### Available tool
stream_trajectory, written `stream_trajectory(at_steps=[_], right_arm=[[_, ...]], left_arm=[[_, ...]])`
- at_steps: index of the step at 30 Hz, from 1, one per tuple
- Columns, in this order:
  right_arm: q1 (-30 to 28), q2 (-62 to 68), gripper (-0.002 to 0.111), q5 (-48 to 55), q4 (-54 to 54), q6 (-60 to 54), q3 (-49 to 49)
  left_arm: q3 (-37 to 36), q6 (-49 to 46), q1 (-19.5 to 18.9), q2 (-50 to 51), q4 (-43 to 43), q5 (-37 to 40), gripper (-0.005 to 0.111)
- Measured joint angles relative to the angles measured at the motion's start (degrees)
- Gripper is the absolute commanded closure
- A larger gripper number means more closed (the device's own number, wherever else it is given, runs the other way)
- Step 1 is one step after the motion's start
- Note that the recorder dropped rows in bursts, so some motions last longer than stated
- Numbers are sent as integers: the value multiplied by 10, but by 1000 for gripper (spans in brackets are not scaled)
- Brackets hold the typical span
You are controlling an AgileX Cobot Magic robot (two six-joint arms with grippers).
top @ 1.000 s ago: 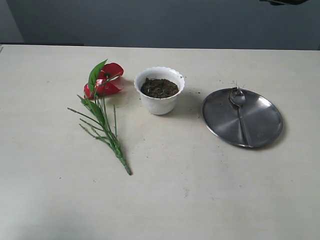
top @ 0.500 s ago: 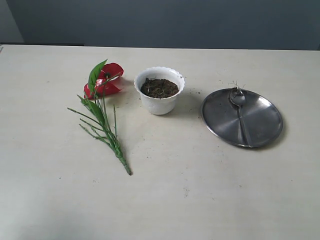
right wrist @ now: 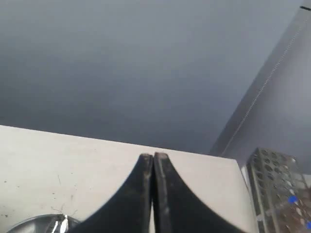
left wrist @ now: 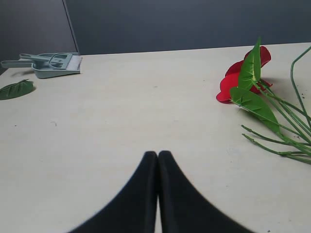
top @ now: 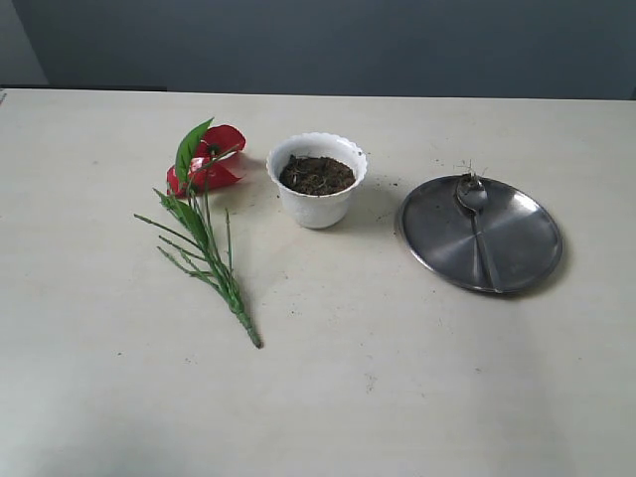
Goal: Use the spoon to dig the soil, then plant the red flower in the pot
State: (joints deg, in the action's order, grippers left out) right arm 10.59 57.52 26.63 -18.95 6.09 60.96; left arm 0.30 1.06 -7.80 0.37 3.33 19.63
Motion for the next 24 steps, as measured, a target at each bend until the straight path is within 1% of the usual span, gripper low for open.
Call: stream_trajectory(at_steps=[6,10,16,24], right_arm=[[-65,-112,108,-47,1,0,-107],[-88,-191,108,-73,2,0,-171],[-98,-295,108,-83,17,1,-256],[-98,-432,108,-84,78,1,-360]], left_arm=[[0,0,0,0,0,0,106],[0,0,0,0,0,0,106],[0,0,0,0,0,0,106],[0,0,0,0,0,0,106]])
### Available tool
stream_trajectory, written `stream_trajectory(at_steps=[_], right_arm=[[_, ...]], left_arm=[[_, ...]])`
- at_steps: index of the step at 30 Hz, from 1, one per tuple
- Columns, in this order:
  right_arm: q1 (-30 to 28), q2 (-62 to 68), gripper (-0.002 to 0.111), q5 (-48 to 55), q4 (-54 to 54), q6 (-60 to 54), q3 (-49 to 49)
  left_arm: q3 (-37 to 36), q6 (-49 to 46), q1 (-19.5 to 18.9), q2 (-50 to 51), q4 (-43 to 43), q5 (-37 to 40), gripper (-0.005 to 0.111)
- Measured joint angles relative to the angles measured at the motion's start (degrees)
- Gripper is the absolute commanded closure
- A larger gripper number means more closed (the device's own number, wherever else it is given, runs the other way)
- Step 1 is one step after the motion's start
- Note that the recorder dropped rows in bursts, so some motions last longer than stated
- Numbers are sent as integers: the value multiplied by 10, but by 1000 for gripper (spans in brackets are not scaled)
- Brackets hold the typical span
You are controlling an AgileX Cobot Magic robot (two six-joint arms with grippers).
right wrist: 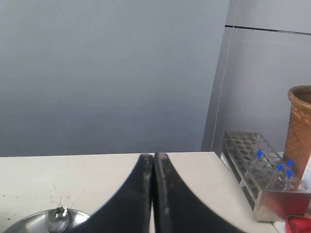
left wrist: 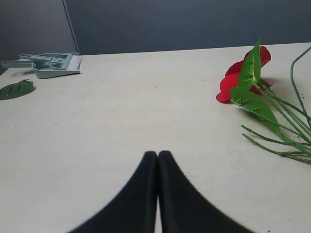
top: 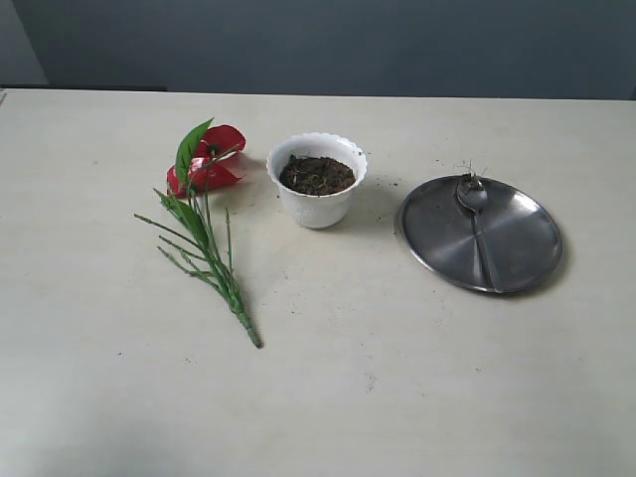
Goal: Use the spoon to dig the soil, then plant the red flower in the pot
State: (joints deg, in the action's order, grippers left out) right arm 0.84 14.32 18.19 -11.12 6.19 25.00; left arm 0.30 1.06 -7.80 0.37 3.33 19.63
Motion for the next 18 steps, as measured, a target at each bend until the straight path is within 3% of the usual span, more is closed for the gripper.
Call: stream_trajectory(at_steps=[18], right_arm=[[0,-62,108,-26,45,-4,-128]], left_arm=[[0,0,0,0,0,0,106]])
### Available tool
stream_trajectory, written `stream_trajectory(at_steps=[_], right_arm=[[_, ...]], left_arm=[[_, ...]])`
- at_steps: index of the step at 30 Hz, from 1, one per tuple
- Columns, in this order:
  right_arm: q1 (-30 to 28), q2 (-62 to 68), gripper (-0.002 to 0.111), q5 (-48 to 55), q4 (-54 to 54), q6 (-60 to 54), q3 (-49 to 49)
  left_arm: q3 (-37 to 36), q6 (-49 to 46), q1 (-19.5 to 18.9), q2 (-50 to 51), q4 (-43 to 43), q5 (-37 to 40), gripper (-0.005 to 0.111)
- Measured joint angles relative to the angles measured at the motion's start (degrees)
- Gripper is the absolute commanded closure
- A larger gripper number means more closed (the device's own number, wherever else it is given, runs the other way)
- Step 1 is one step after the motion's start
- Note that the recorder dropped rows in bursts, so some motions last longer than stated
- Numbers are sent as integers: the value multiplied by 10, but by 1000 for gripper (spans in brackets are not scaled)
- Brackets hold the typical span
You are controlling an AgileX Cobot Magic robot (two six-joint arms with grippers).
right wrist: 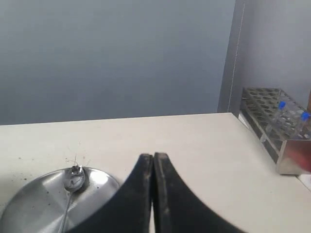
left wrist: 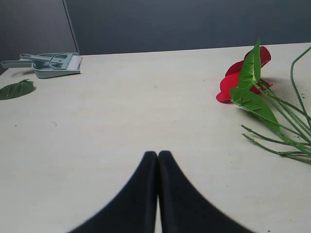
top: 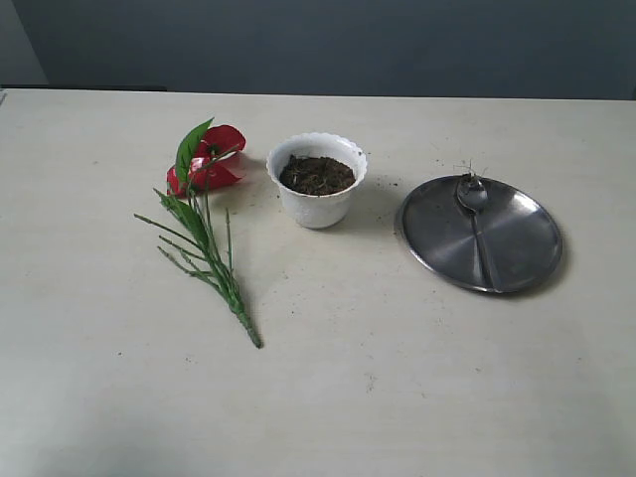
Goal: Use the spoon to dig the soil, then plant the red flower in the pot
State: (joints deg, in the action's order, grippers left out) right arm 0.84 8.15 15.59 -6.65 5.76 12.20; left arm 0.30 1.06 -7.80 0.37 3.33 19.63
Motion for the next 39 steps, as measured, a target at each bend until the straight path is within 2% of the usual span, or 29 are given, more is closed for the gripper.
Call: stream_trajectory(at_steps=[8,18,39], right_arm=[[0,-73,108,-4,40,-32,-60],[0,-78,108,-11,53,-55,-117],[0,-78,108,58,57,-105,-119]], left_arm=[[0,0,0,0,0,0,106],[0,0,0,0,0,0,106],[0,0,0,0,0,0,106]])
